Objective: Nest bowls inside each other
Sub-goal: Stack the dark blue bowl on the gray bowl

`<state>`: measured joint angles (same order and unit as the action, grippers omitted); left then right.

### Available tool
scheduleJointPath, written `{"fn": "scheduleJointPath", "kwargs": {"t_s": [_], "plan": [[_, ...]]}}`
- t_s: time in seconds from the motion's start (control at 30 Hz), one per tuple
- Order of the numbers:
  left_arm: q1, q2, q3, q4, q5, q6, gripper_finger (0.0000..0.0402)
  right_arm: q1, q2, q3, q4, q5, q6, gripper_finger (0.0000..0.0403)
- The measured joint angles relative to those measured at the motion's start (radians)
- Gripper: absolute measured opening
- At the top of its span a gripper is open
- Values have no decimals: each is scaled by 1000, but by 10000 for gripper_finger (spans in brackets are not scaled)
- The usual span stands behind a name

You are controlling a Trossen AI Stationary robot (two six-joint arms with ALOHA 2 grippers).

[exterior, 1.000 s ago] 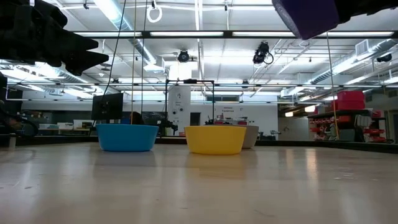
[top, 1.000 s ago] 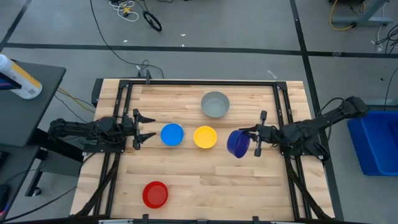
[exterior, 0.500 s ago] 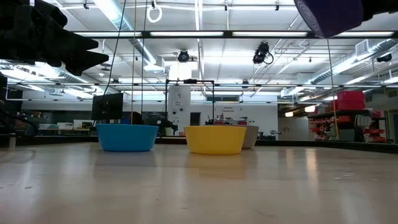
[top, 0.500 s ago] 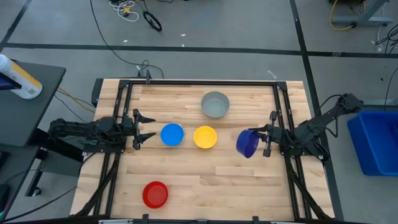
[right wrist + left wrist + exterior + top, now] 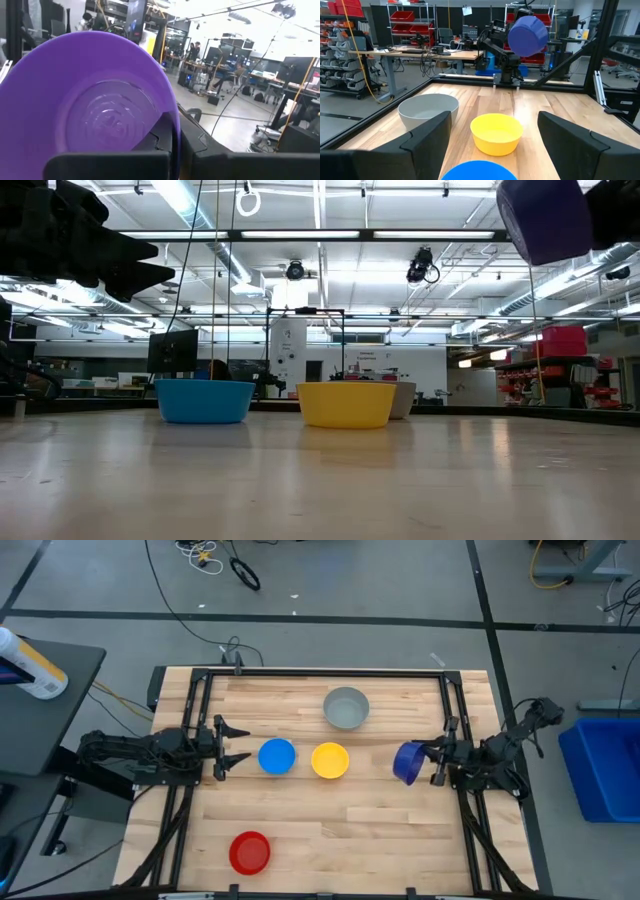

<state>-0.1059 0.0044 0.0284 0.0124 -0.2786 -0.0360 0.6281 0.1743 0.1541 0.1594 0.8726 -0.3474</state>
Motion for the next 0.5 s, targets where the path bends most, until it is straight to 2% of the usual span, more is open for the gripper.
{"fn": "scheduleJointPath", "kwargs": {"t_s": [0.27,0.5], "plan": [[0,0,0,0,-2,0,306,3,-174,-1,-233,-39,80,4],[0,2,0,0,-2,0,306,3,-174,-1,-263,-170,119,4]]}}
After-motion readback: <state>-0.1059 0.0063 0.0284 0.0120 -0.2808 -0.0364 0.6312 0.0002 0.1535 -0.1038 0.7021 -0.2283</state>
